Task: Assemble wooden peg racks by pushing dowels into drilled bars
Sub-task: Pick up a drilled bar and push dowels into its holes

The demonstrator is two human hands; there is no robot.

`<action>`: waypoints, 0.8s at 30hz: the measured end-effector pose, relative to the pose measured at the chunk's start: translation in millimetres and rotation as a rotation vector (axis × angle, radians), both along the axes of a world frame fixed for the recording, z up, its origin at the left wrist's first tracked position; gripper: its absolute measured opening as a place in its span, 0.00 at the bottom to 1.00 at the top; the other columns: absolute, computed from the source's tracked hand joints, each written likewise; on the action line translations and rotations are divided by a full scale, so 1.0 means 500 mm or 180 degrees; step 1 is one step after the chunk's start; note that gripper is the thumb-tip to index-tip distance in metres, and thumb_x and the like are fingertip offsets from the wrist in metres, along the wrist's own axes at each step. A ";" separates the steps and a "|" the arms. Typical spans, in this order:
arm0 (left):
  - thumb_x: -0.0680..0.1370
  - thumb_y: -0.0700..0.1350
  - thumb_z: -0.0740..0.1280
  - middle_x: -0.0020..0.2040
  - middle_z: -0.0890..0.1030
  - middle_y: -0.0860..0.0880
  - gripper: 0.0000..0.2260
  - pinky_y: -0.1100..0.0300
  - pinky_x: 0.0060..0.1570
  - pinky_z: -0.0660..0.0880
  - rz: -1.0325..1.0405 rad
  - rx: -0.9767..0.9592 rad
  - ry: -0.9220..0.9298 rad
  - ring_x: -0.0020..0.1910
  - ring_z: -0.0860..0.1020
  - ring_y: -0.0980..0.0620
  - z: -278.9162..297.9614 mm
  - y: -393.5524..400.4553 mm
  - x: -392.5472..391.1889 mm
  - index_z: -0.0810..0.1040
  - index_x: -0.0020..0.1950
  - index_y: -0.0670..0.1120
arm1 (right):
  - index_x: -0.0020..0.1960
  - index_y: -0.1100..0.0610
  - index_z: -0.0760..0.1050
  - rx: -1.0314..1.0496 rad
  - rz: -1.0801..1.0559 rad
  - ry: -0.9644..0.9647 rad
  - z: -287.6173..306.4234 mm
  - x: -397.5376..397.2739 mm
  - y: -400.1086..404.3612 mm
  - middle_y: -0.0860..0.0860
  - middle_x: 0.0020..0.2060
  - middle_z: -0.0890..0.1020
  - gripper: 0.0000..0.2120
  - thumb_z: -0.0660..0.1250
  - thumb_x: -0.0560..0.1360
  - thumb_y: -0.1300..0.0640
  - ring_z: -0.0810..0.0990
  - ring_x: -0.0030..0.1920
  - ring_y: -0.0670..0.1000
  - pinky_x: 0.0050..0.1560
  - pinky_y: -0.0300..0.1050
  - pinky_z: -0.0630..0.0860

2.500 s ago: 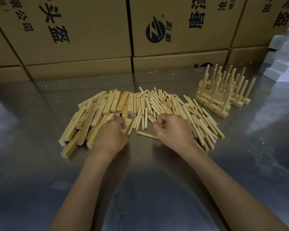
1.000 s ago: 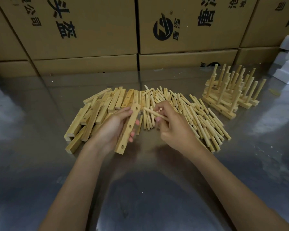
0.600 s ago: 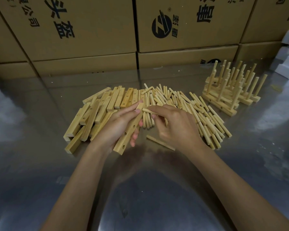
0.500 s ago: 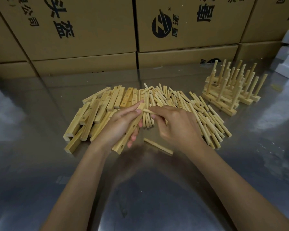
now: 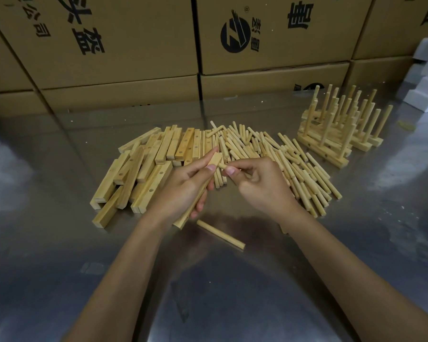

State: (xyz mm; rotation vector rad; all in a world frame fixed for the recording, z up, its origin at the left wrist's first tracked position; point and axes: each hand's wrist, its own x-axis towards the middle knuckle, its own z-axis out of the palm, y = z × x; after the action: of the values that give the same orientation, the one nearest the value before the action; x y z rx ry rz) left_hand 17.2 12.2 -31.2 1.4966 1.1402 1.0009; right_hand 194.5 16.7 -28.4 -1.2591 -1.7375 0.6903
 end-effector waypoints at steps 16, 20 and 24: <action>0.84 0.52 0.62 0.37 0.81 0.54 0.16 0.57 0.41 0.75 0.1694 -0.0208 -0.0490 0.43 0.78 0.54 0.019 0.015 -0.037 0.72 0.73 0.58 | 0.43 0.49 0.72 0.0432 0.0134 -0.0987 0.038 0.021 -0.015 0.45 0.39 0.81 0.06 0.68 0.75 0.51 0.79 0.39 0.45 0.36 0.44 0.74; 0.84 0.50 0.62 0.35 0.80 0.53 0.14 0.64 0.24 0.71 0.1839 -0.0386 -0.0726 0.29 0.74 0.56 0.017 0.021 -0.048 0.74 0.70 0.55 | 0.43 0.49 0.75 -0.0722 0.1032 -0.2159 0.016 -0.002 -0.031 0.44 0.38 0.80 0.16 0.72 0.71 0.38 0.78 0.39 0.45 0.42 0.47 0.76; 0.84 0.49 0.61 0.33 0.80 0.54 0.14 0.65 0.22 0.71 0.1797 -0.0469 -0.0765 0.29 0.74 0.56 0.018 0.023 -0.048 0.75 0.70 0.53 | 0.44 0.51 0.76 -0.0901 0.1097 -0.2236 0.006 -0.004 -0.026 0.45 0.38 0.79 0.11 0.72 0.74 0.45 0.76 0.38 0.45 0.40 0.45 0.73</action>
State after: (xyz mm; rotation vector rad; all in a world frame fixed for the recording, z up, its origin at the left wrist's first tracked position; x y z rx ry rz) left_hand -7.1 23.8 -22.1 0.9178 1.4572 1.3966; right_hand 192.6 3.6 -25.2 -1.5273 -2.5429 0.7614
